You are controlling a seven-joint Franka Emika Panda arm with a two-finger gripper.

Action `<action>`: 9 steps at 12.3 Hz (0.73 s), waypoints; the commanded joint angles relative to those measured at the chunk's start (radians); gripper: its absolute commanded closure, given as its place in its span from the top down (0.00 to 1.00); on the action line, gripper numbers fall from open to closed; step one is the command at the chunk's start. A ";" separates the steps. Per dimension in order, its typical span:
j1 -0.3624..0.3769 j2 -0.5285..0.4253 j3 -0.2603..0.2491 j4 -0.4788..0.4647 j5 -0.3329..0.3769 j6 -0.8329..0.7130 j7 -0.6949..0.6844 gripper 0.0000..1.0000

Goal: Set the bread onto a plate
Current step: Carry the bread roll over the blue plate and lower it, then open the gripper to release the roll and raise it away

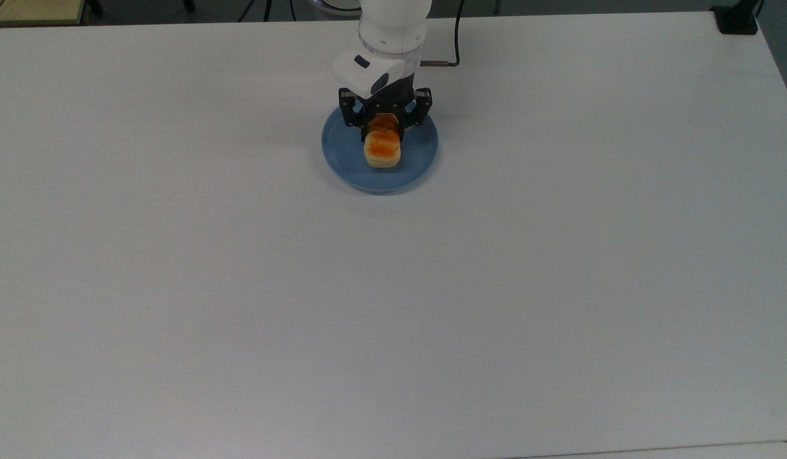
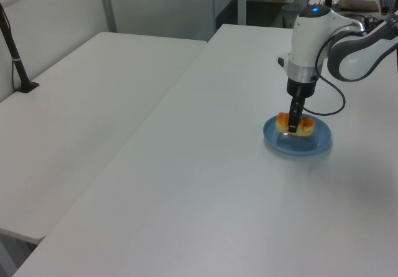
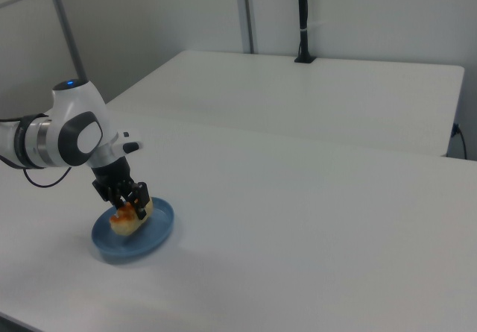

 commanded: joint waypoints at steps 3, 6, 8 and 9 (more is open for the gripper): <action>0.002 0.053 -0.006 0.002 0.017 0.049 0.020 0.75; -0.006 0.019 -0.010 0.058 0.017 -0.033 0.023 0.92; -0.009 0.019 -0.013 0.163 0.019 -0.179 0.023 1.00; -0.007 0.019 -0.013 0.219 0.019 -0.245 0.023 1.00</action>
